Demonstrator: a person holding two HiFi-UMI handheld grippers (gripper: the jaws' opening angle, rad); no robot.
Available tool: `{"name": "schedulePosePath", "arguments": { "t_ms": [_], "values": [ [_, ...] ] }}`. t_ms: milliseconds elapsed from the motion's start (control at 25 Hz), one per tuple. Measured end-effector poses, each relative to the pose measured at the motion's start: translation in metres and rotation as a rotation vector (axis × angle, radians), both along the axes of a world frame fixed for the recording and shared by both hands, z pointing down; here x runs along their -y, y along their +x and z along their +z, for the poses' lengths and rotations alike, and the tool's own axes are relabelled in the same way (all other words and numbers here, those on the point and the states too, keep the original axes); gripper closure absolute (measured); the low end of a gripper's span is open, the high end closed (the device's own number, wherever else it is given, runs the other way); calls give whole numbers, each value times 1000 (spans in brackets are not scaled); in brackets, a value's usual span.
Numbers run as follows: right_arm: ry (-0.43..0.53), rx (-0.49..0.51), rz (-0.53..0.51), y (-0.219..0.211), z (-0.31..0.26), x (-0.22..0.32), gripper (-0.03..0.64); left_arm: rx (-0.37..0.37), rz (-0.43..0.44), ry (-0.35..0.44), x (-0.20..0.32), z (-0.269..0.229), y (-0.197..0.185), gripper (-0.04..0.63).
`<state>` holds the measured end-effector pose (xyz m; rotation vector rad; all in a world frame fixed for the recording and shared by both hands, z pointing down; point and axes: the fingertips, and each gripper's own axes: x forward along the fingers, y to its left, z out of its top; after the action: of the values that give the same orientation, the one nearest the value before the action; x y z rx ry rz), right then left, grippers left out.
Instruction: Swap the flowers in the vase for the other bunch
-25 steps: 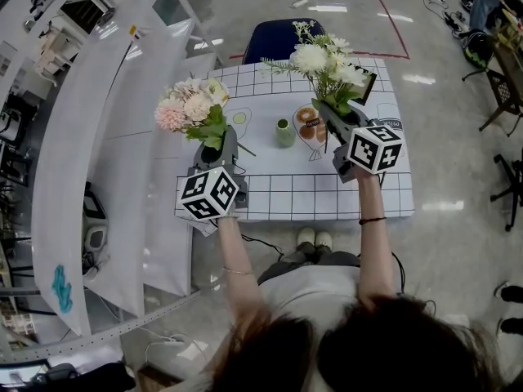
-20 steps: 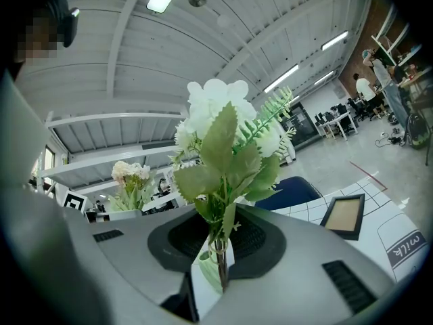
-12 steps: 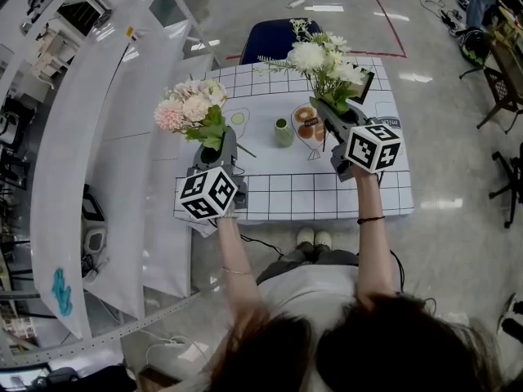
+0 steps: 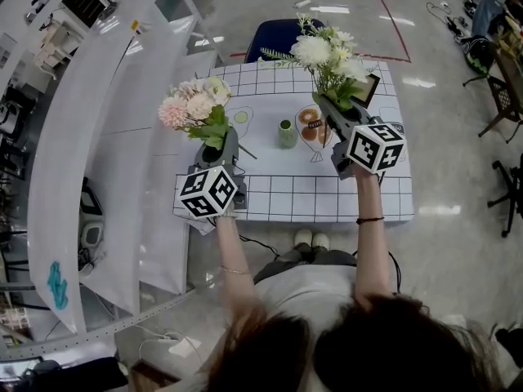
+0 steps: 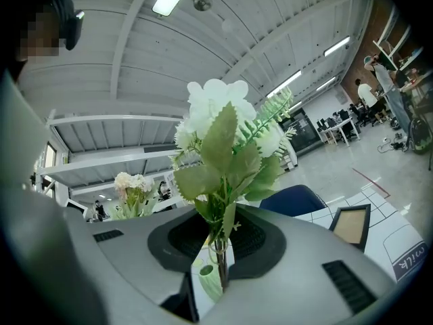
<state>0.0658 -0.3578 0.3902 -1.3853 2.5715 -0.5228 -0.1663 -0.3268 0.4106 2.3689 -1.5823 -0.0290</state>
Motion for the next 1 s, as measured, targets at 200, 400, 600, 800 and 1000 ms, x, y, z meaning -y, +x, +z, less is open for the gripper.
{"name": "schedulePosePath", "arguments": {
  "t_ms": [200, 400, 600, 800, 1000],
  "values": [
    [16, 7, -9, -5, -4, 9, 545, 2, -16, -13, 3, 6, -7, 506],
    [24, 10, -29, -14, -7, 18, 545, 2, -30, -22, 8, 8, -13, 506],
    [44, 22, -40, -21, -13, 25, 545, 8, -32, -31, 13, 12, -15, 506],
    [64, 32, -58, -29, -19, 31, 546, 6, -36, -40, 19, 16, -17, 506],
    [83, 54, -72, -36, -27, 36, 546, 6, -31, -48, 23, 18, -18, 506]
  ]
}}
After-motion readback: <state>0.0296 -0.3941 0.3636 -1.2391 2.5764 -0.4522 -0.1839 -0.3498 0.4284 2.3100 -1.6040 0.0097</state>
